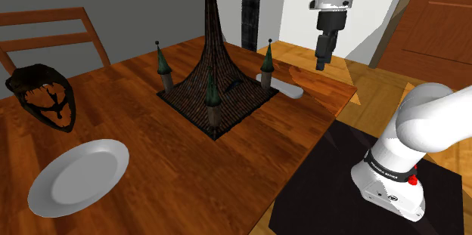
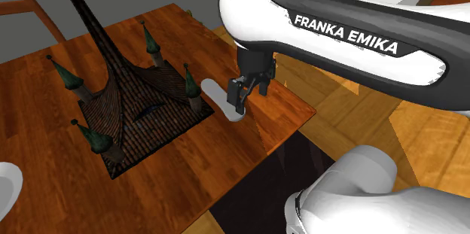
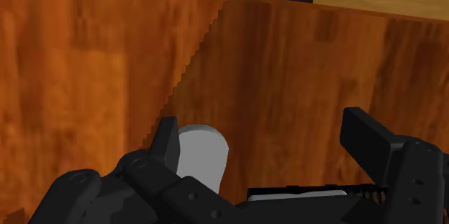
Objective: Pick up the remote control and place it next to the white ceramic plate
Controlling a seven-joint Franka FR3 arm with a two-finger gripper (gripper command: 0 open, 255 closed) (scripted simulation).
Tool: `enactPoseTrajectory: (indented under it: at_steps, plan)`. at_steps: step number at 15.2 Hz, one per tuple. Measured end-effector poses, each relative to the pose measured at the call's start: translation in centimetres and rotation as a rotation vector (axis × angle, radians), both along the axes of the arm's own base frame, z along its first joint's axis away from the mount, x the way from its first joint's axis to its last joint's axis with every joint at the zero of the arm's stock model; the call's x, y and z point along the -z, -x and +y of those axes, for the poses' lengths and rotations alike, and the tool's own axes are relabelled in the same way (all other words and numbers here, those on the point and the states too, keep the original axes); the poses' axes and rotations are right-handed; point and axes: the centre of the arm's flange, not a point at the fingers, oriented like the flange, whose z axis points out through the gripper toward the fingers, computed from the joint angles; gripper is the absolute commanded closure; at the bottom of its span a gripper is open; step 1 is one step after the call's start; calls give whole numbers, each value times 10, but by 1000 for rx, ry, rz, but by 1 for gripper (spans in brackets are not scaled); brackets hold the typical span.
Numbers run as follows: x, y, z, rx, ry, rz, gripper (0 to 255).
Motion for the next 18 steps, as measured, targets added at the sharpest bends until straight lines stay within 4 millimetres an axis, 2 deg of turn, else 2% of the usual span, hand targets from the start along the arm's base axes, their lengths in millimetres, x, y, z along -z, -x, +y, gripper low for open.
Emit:
enactPoseTrajectory:
  at_steps: [2,14,18]
  plan:
    - [2,-3,0,2,4,-4,0]
    - [86,-112,1,46,93,-115,0]
    - [105,-136,-1,55,112,-138,0]
